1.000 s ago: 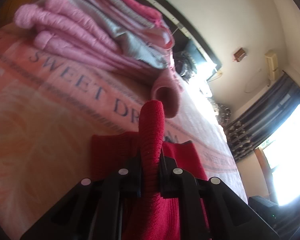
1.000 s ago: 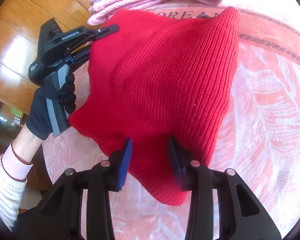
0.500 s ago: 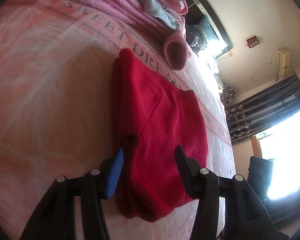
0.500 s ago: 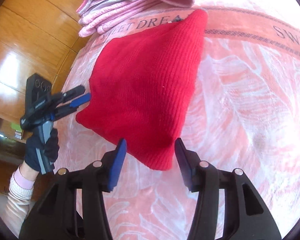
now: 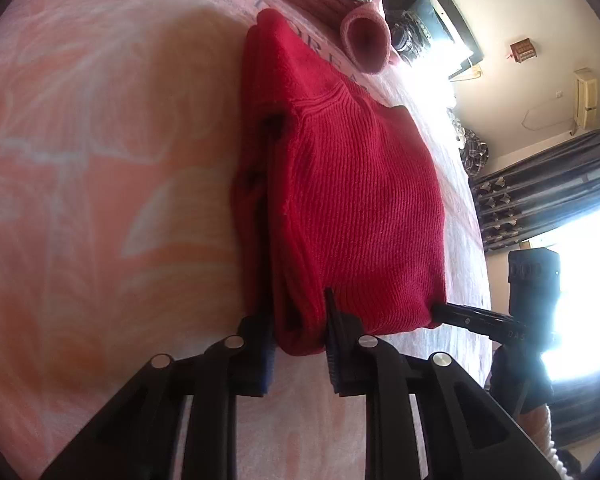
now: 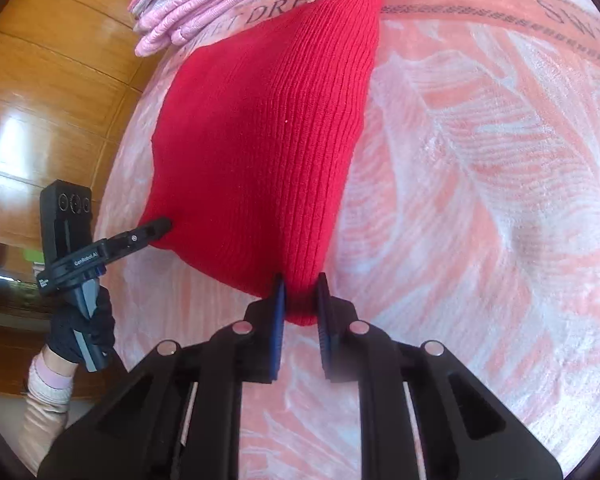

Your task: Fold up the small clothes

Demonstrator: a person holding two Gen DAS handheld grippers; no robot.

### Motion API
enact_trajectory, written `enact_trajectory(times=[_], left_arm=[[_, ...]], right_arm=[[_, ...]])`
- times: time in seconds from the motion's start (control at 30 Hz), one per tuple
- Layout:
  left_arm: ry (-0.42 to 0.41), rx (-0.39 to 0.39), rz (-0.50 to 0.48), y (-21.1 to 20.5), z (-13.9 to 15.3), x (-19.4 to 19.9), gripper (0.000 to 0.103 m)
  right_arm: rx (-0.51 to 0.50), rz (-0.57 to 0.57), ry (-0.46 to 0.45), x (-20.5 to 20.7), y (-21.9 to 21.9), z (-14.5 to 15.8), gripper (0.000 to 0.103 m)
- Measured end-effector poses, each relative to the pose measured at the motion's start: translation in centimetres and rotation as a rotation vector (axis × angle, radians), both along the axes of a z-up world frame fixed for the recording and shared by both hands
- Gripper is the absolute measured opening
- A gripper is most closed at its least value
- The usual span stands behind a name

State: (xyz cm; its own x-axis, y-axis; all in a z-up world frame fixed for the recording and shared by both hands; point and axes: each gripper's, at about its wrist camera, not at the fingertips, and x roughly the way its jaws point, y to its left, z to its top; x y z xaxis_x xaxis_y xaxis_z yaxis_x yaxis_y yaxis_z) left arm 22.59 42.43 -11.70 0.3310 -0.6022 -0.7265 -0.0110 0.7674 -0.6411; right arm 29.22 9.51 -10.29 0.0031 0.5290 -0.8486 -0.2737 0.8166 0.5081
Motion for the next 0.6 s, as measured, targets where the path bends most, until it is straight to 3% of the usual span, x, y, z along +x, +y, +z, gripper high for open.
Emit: enact_trajectory(times=[0.2,0.23,0.3,0.37,0.47,0.6], left_arm=[[-0.012,0.023,-0.023,-0.5,0.4,0.1,0.022],[-0.007,0.005,-0.018,-0.3,0.8,0.1,0.024],[0.021,-0.052,0.004,0.6,1.4,0.4,0.039],[-0.013,-0.090,0.043,1.8,2.7,0.9,0.040],[-0.059,-0.134,0.100,3.6,4.2,2.5,0.057],[0.002,-0.175,0.145,5.1,2.6,5.4,0.060]], right_arm=[[-0.004,0.010,0.010,0.6,0.9,-0.7,0.017],[0.011,0.013,0.007,0.6,0.8,-0.5,0.025],[0.056,0.000,0.011,0.7,0.2,-0.1,0.029],[0.100,-0.019,0.000,1.1,-0.4,0.6,0.034],[0.123,-0.036,-0.053,1.8,-1.1,2.2,0.042],[0.172,-0.040,-0.068,3.0,-1.5,3.1,0.045]])
